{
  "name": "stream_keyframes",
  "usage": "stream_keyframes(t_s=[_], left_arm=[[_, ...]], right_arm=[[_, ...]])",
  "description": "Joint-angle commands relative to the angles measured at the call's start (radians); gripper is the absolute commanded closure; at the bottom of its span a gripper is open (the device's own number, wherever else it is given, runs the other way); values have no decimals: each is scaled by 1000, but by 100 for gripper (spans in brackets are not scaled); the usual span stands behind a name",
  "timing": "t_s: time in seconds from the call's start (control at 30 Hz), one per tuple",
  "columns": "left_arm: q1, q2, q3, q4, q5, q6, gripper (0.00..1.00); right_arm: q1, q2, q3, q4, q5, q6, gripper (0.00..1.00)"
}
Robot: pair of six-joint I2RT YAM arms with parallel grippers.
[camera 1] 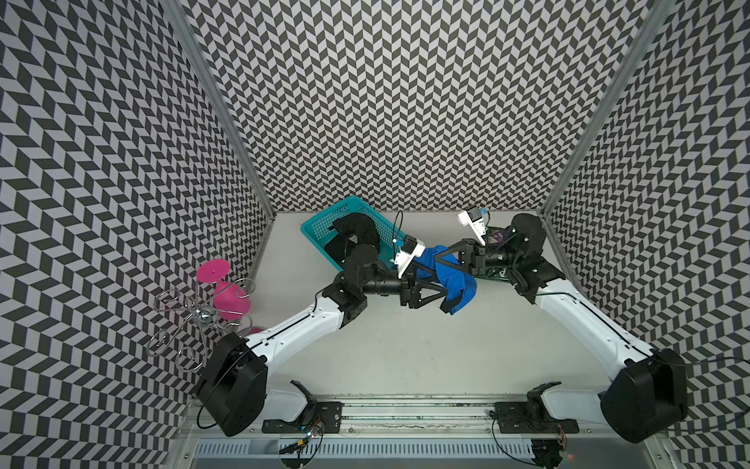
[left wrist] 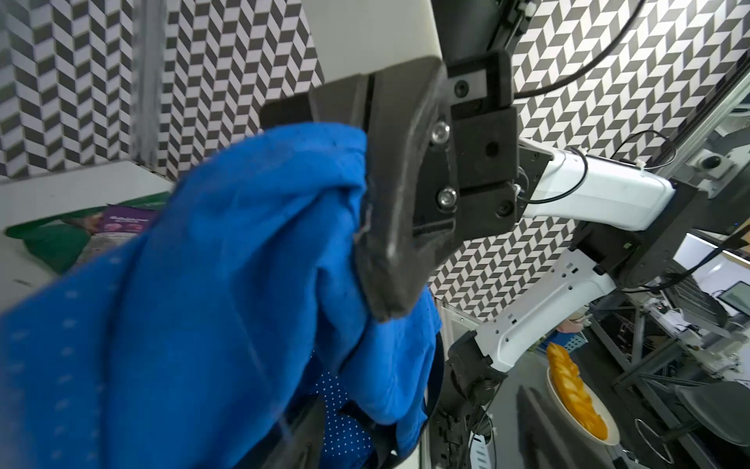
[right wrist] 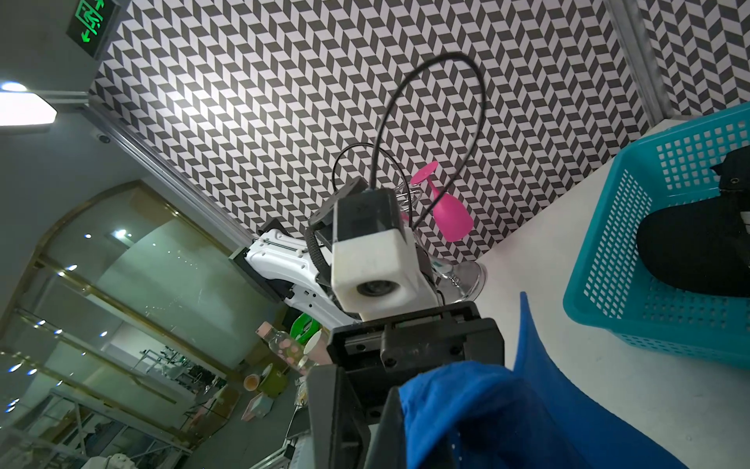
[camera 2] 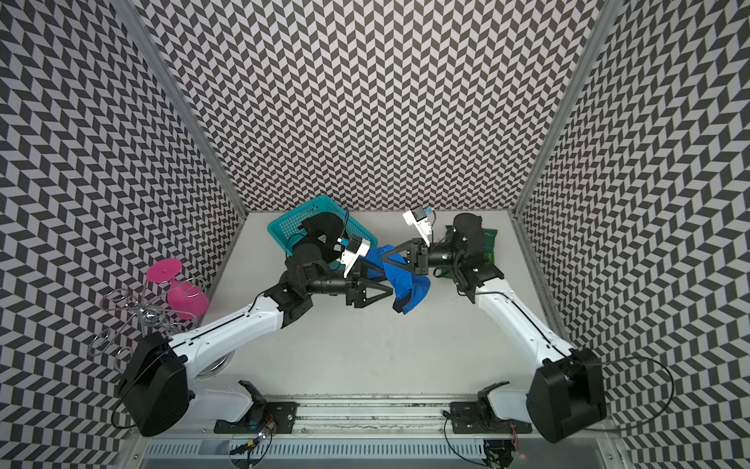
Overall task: Turn the baseball cap inside out
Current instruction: Turn over the baseball cap.
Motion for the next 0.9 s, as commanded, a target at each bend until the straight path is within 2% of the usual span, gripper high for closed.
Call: stream_keyframes(t_s=[0.0, 0.1, 0.17, 0.2, 0.23, 0.27, 0.3, 0.37, 0.47, 0.53, 0.57, 0.73, 0.87], left_arm=[[-21, 19, 44, 111, 12, -28, 39], [-26, 34, 40, 165, -16, -55, 46], [-30, 41, 32, 208, -38, -87, 55], [-32, 43, 28, 229, -48, -105, 64], [-33, 44, 24, 253, -52, -129, 79], [-32, 42, 20, 263, -63, -147, 95], [-30, 36, 17, 256, -85, -160, 100], [-26, 10, 1, 241, -149, -170, 100], [-10, -29, -17, 178, -285, -197, 100], [3, -50, -14, 135, -358, -239, 100], [8, -58, -11, 128, -386, -266, 100], [16, -100, 11, 80, -536, -405, 100], [23, -122, 12, 93, -602, -504, 100]], right_arm=[[0, -23, 36, 61, -36, 8, 99], [0, -25, 37, 61, -38, 9, 99], [0, -21, 39, 60, -36, 7, 99], [-1, -21, 39, 58, -31, 5, 99], [-2, -22, 42, 49, -12, -4, 97], [-5, -24, 46, 30, 12, -20, 91], [-10, -28, 54, 6, 37, -45, 82], [-27, -39, 70, -41, 109, -99, 63], [-59, -76, 84, -80, 253, -174, 25], [-64, -127, 61, -64, 394, -222, 7], [-64, -154, 45, -51, 457, -250, 2], [-47, -308, -123, 113, 731, -375, 0], [39, -396, -279, 257, 919, -528, 1]])
